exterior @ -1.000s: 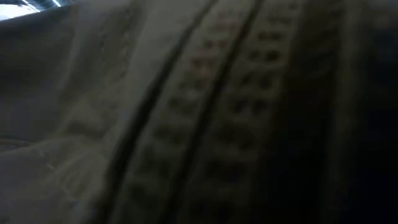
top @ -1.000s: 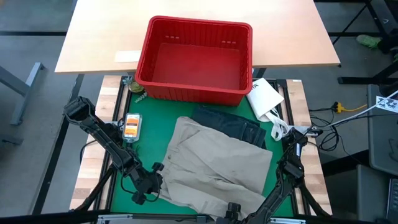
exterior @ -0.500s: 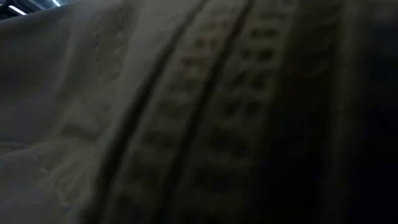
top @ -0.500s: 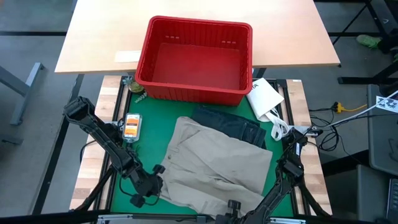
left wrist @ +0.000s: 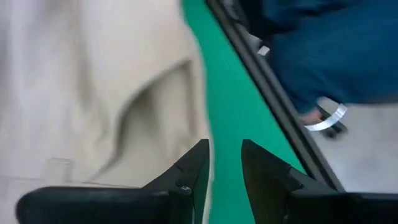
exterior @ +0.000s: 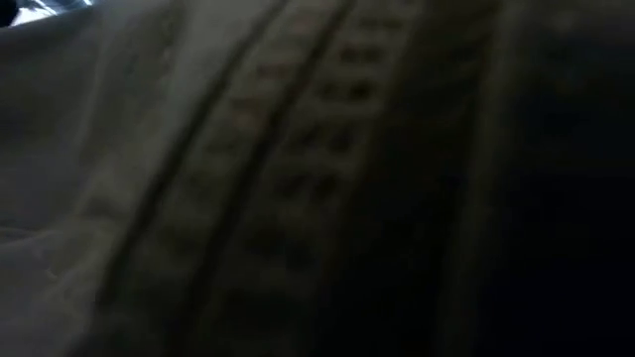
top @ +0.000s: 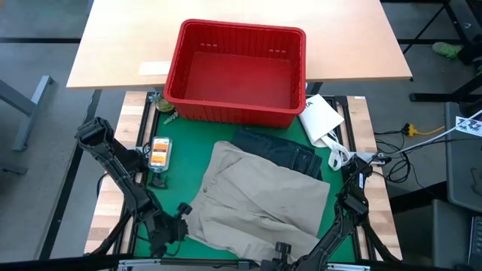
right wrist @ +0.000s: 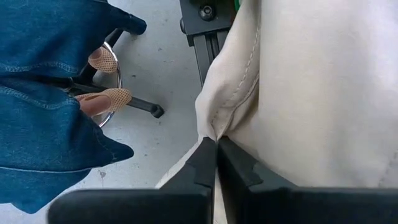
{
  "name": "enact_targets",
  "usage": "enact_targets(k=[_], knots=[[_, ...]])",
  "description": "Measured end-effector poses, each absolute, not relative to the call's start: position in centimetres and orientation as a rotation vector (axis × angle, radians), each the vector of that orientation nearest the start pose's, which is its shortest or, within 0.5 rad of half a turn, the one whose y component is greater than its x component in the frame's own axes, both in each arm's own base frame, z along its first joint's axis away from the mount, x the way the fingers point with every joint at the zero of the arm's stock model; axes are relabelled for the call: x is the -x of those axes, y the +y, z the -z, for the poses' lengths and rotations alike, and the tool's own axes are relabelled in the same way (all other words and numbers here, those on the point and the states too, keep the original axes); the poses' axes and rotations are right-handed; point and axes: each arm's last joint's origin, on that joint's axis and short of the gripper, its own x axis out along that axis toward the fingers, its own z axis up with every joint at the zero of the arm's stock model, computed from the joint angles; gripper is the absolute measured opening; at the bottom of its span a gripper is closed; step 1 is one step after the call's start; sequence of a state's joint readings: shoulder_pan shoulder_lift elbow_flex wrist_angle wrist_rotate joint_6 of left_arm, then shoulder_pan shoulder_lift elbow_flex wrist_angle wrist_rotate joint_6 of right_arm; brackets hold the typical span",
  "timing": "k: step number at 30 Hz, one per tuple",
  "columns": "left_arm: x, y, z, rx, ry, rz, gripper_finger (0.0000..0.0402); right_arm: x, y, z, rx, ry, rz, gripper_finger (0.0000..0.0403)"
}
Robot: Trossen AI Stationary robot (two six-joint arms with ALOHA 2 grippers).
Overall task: Fold Laundry from Bin
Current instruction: Fold the gray shorts
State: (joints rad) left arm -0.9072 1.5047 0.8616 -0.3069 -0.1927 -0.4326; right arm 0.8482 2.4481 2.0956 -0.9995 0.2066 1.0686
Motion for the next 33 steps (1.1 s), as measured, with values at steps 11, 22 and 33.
enact_targets(k=[11,22,33], knots=[[-18.1,-21.9,-17.9,-0.057,0.972,0.382,0.0198,-33.1,36.8,-15.2,-0.237,1.277,0.125,0.0005],[-16.6,-20.3,-15.0,-0.139,1.045,0.366,0.0203,-33.1,36.8,-15.2,-0.241,1.276,0.119,0.0004],[-15.3,-19.8,-13.2,-0.199,1.051,0.409,0.0189,-33.1,37.0,-15.3,-0.255,1.287,0.102,0.0005]])
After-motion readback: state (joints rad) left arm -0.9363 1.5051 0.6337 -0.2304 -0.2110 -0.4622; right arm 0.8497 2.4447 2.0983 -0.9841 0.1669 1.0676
